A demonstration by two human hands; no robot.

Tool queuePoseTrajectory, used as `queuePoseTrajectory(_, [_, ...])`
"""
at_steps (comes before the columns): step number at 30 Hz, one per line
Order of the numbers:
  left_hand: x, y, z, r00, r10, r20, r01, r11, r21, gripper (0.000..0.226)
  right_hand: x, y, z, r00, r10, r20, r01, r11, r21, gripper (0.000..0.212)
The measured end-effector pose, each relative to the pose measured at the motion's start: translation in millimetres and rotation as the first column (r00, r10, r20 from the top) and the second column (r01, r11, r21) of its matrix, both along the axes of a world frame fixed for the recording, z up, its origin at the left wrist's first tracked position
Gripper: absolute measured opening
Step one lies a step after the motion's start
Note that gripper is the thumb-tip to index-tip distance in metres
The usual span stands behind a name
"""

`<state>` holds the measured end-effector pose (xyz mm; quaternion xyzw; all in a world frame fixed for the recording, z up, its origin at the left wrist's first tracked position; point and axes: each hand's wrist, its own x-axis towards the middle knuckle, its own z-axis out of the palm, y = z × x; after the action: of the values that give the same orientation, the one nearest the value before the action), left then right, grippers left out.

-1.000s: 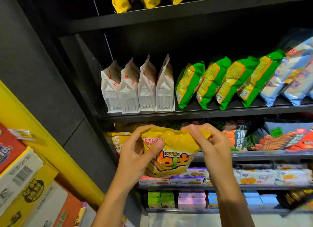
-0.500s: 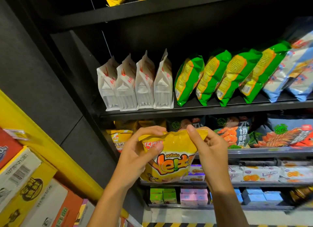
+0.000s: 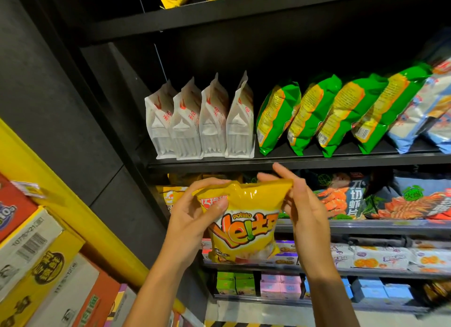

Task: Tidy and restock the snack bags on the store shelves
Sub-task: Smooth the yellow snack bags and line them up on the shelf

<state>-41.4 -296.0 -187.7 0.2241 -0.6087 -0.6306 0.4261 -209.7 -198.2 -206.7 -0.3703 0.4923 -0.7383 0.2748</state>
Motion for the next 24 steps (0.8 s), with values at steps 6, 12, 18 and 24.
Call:
queuePoseTrajectory(6, [-8.7, 0.6, 3.6, 0.992, 0.082, -0.093, -0.075, 0.994, 0.075, 0.040, 2.8, 1.3, -12.5, 0.971, 0.210, -0.117, -0.192, 0.970, 0.147, 0.049])
queuePoseTrajectory(12, [-5.1, -4.1, -9.1, 0.973, -0.075, 0.220, 0.071, 0.997, 0.027, 0.081, 1.6, -9.2, -16.3, 0.964, -0.191, 0.184, 0.171, 0.978, 0.118, 0.047])
queuePoseTrajectory(18, [-5.1, 1.2, -19.3, 0.951, -0.188, 0.244, 0.186, 0.982, 0.033, 0.077, -8.6, -13.7, -25.4, 0.846, -0.246, 0.473, 0.131, 0.956, 0.263, 0.062])
queuePoseTrajectory(24, [-0.6, -0.5, -25.1, 0.963, -0.183, 0.196, 0.191, 0.981, -0.025, 0.072, -8.3, -12.1, -29.3, 0.879, -0.189, 0.438, 0.081, 0.964, 0.255, 0.067])
